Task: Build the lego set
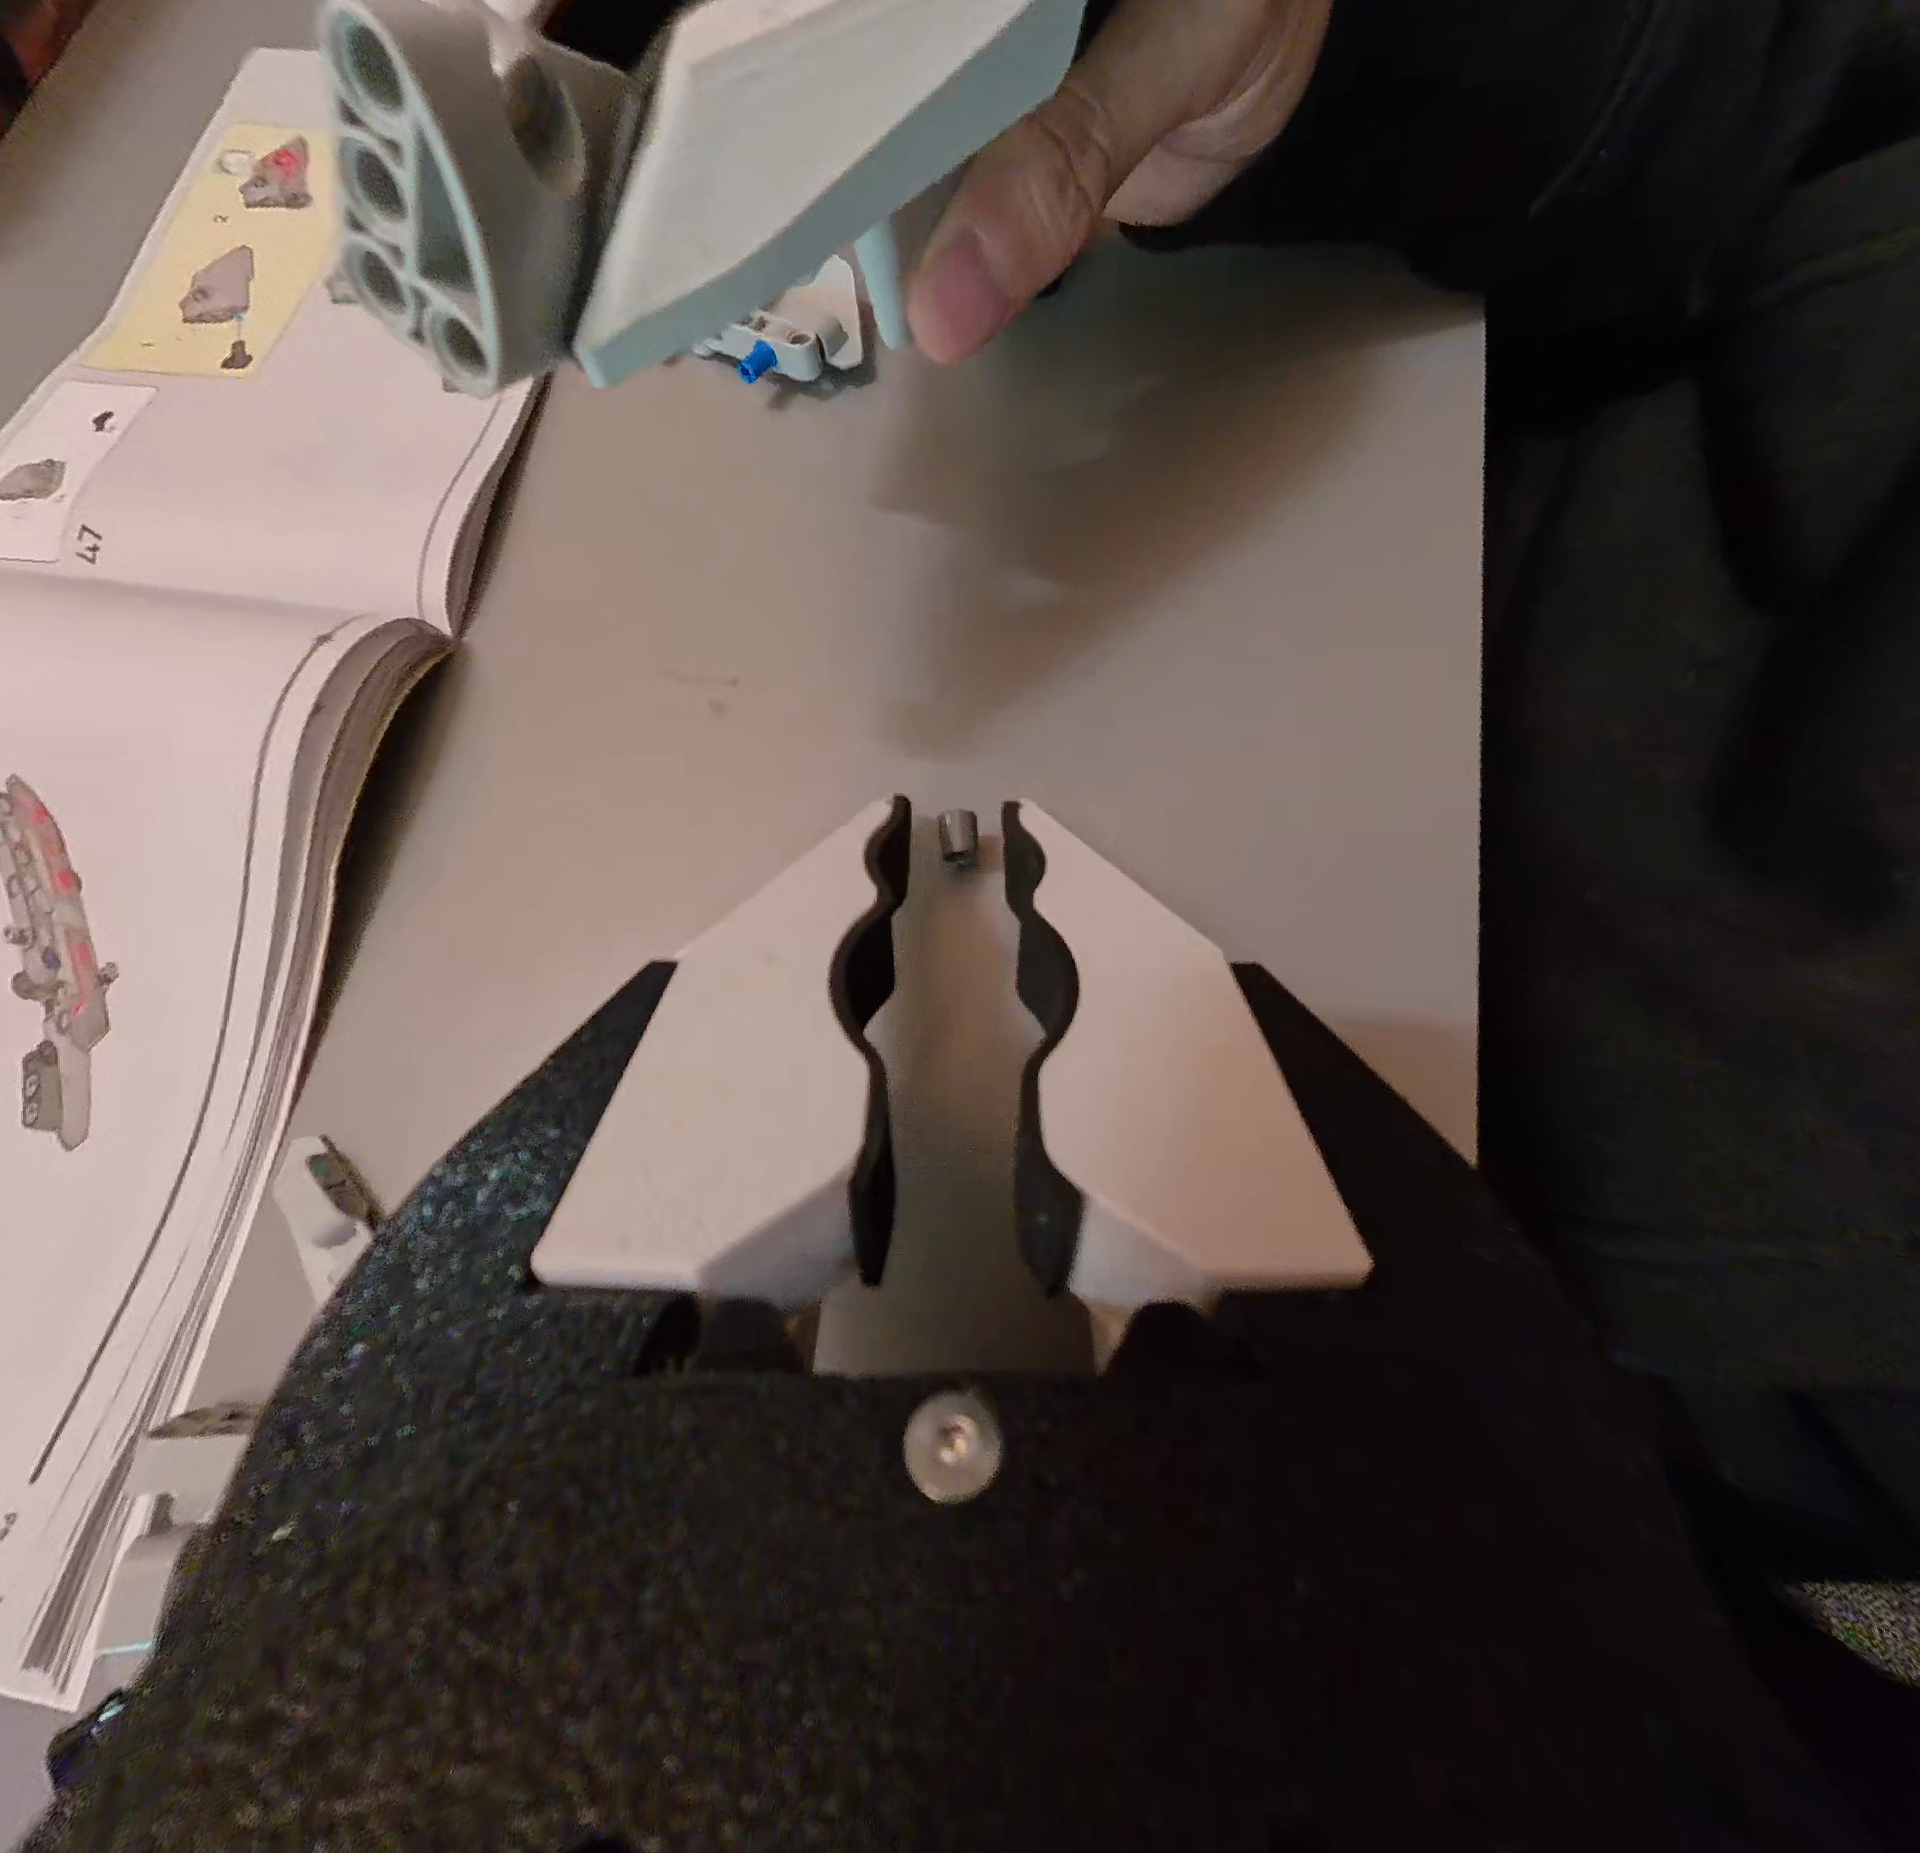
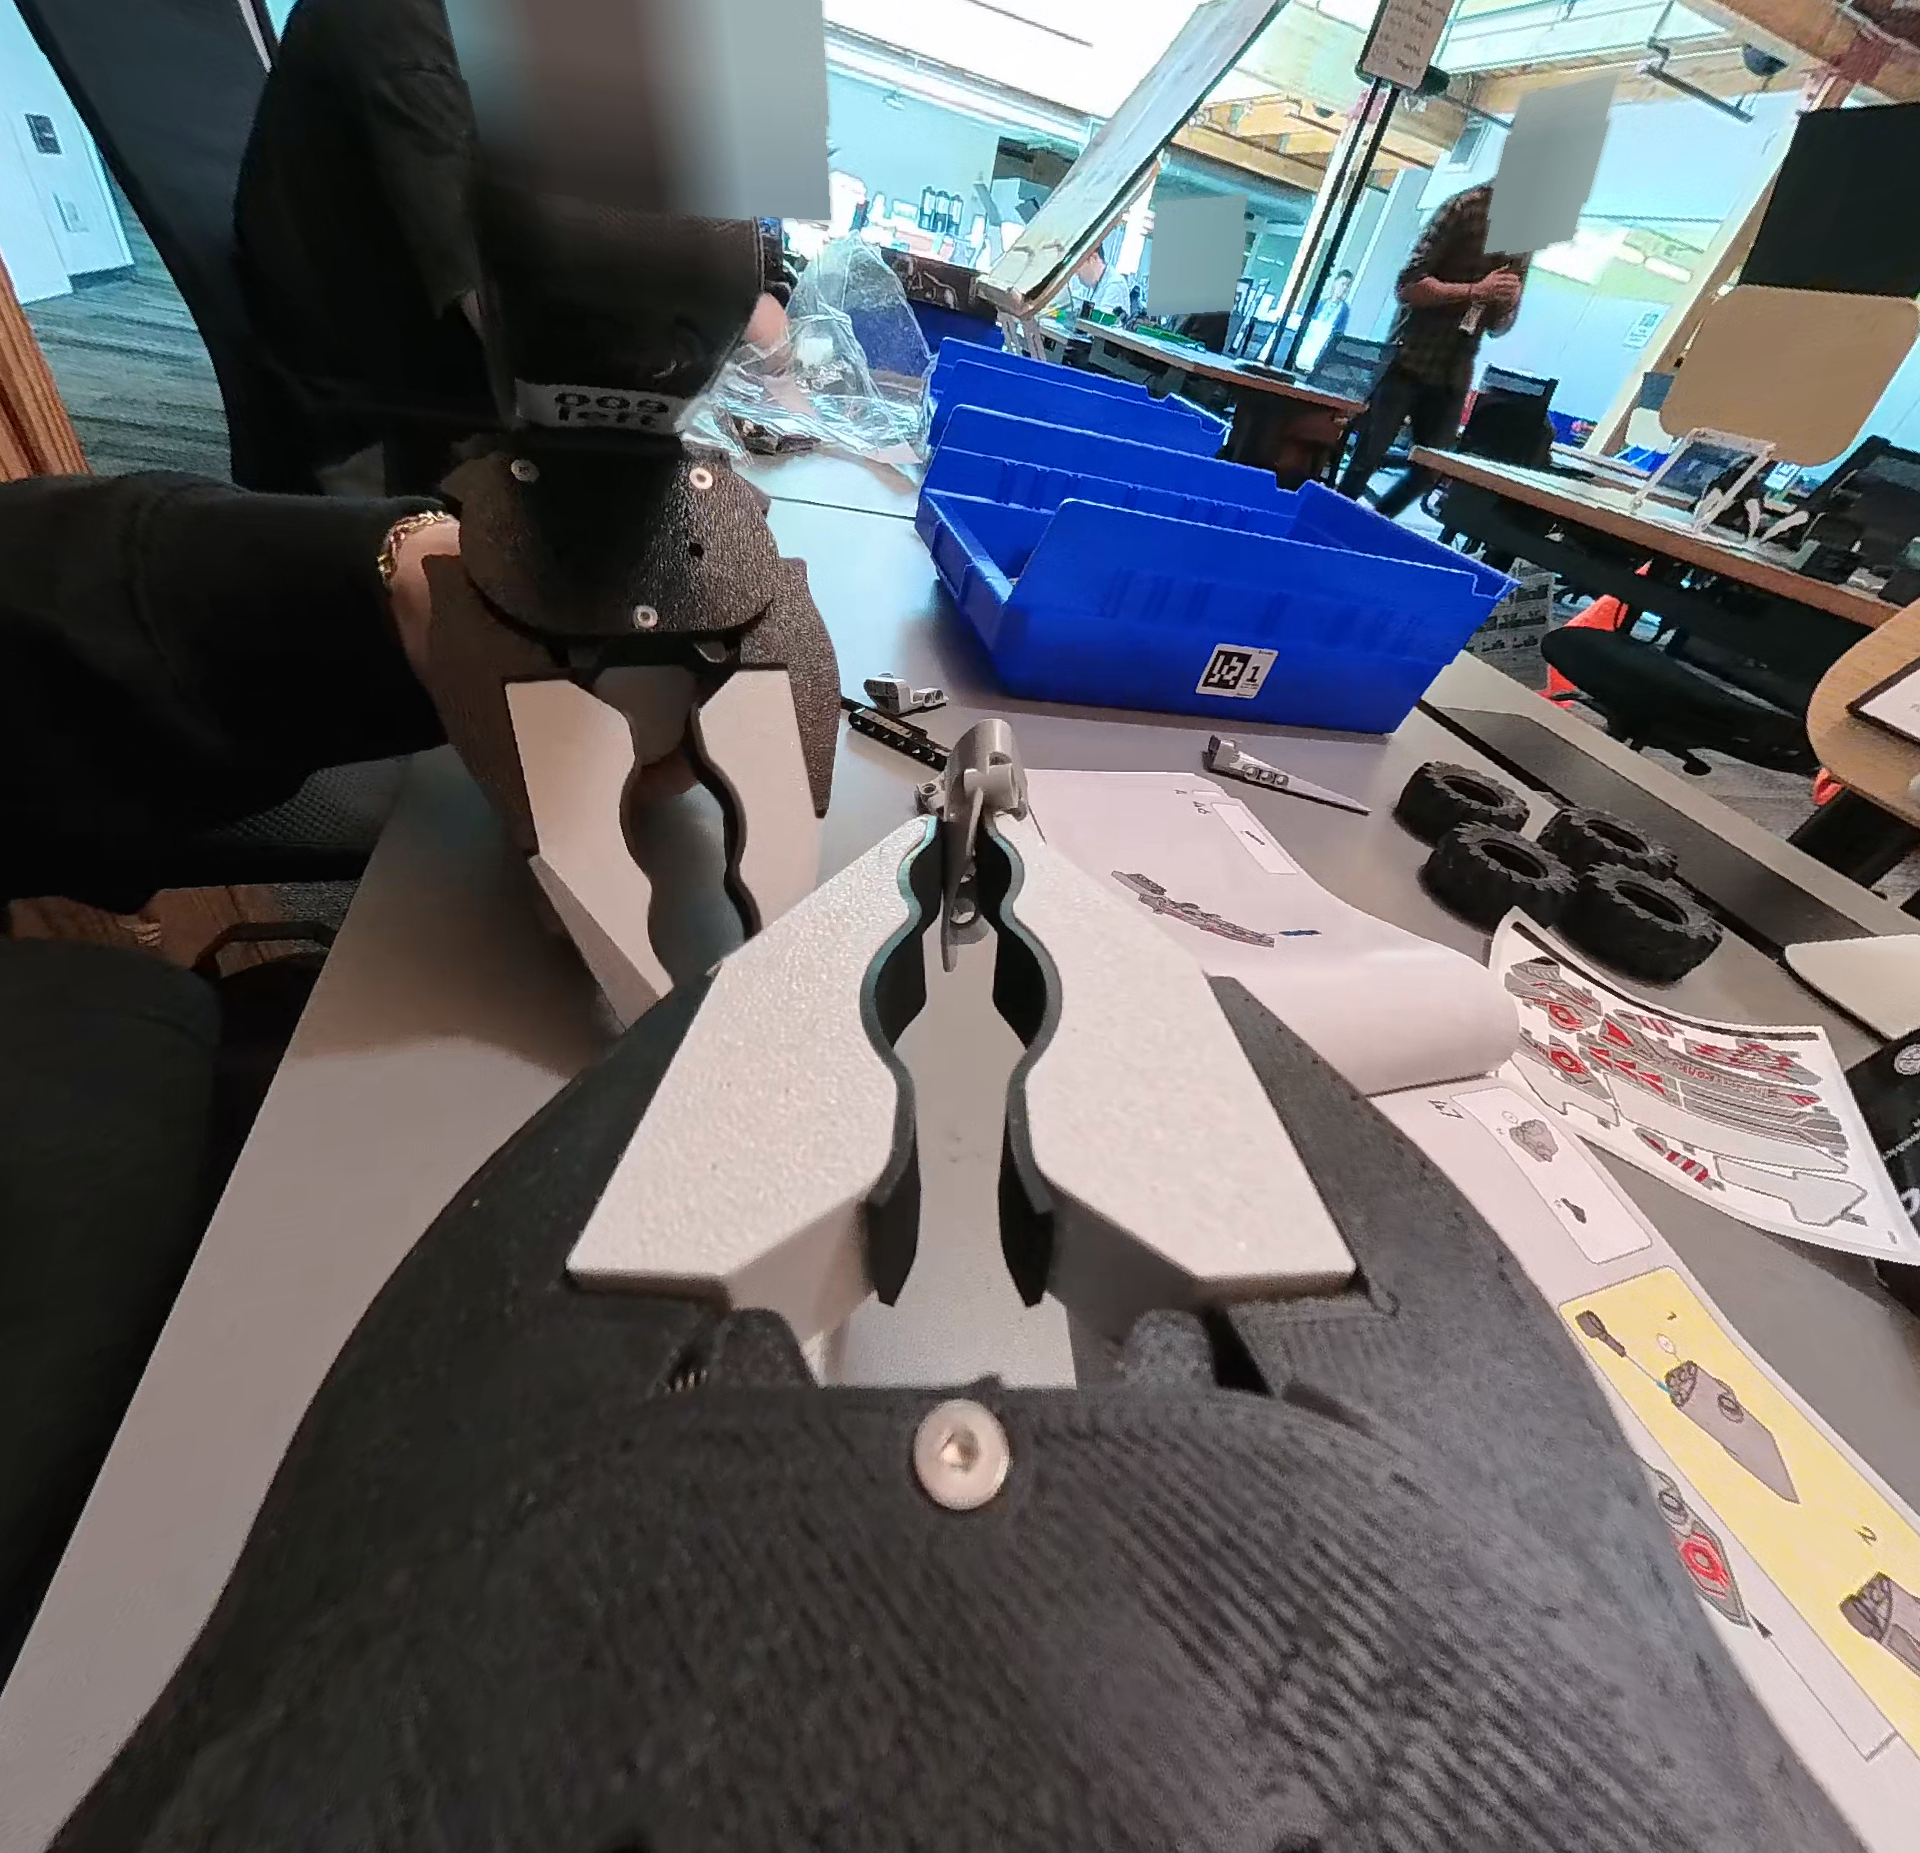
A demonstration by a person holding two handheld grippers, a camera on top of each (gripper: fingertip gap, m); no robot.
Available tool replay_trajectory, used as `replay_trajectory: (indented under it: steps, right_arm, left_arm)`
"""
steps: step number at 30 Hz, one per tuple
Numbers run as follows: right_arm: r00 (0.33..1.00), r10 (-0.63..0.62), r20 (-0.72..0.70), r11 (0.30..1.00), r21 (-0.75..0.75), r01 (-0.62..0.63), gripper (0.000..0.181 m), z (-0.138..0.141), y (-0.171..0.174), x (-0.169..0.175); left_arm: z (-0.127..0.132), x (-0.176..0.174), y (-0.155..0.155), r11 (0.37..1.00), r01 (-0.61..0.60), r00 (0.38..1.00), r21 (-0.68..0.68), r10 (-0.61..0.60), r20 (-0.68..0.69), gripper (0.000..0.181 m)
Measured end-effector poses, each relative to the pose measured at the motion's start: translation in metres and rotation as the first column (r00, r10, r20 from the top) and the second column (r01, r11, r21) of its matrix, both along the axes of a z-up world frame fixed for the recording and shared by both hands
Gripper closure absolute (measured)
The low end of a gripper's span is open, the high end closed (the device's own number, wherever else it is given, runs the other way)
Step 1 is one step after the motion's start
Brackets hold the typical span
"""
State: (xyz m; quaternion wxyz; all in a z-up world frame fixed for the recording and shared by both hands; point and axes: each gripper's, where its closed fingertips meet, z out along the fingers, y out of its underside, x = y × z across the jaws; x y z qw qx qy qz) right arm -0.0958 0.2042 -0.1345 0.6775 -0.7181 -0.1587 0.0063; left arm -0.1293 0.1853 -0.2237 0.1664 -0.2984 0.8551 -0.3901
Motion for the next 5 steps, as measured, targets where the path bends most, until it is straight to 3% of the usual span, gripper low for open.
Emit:
replay_trajectory:
  steps: [1,5]
  right_arm:
    - [1.000,0.000,-0.001,1.000,0.001,0.000,0.177,0.0001,0.0000,0.0001]
    - [1.000,0.004,-0.007,1.000,0.003,-0.004,0.177,0.0007,-0.0004,0.0001]
  left_arm:
    - [0.0021,-0.0001,0.0004,1.000,-0.002,1.000,-0.014,0.002,0.003,0.166]
    - [0.0031,-0.0019,0.0034,0.999,-0.010,1.000,-0.032,0.009,-0.014,0.168]
